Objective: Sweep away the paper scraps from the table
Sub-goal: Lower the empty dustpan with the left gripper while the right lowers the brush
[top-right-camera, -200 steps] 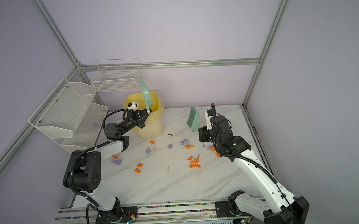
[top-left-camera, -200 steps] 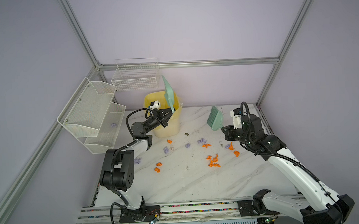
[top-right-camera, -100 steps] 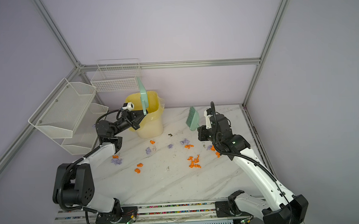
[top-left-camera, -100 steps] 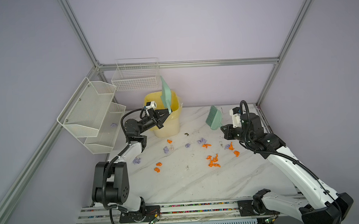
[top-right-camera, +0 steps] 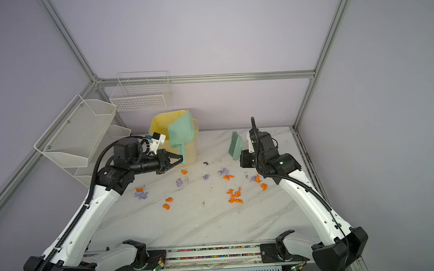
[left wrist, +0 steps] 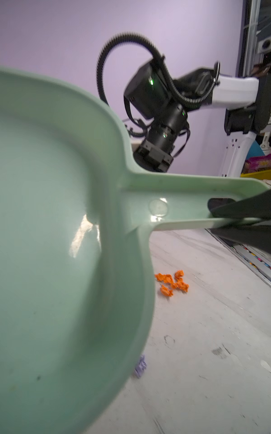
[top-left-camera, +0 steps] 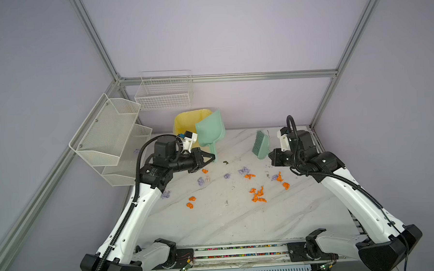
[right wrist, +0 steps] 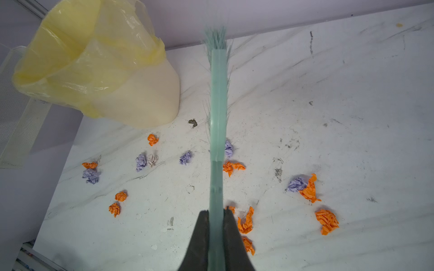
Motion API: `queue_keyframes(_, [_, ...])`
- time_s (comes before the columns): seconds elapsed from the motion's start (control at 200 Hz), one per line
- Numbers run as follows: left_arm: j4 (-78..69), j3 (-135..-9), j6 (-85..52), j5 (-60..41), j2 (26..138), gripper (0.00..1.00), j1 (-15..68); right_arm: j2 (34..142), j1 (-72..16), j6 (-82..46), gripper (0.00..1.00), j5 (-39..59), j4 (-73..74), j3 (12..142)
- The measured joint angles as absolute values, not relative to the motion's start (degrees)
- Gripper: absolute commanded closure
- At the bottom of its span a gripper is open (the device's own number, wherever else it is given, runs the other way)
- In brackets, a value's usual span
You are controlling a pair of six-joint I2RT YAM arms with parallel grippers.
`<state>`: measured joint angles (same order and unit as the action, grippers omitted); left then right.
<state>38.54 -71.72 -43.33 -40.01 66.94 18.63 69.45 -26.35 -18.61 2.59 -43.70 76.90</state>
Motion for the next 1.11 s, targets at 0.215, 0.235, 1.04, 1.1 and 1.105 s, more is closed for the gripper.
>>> queue_keyframes(0.215, [53.6, -71.7, -33.4, -28.1, 68.0, 1.00, 27.3, 69.6, -26.3, -18.8, 1.00, -1.1, -51.4, 81.0])
queue_keyframes(0.235, [54.8, -71.7, -32.7, -26.9, 68.1, 1.00, 28.1, 69.6, -26.3, -18.8, 1.00, -1.3, -51.8, 81.1])
queue_keyframes(1.04, [71.9, -71.7, -19.4, 1.8, 86.6, 1.00, 46.6, 75.0, -26.3, -18.7, 1.00, -3.8, -62.0, 77.4])
queue_keyframes(1.1, [71.9, -71.7, -18.7, 2.2, 88.2, 1.00, 47.1, 75.0, -26.3, -18.6, 1.00, -3.8, -62.5, 76.9])
queue_keyframes(1.105, [71.9, -71.7, -18.7, 2.2, 88.3, 1.00, 47.1, 75.0, -26.3, -18.6, 1.00, -3.8, -62.6, 76.9])
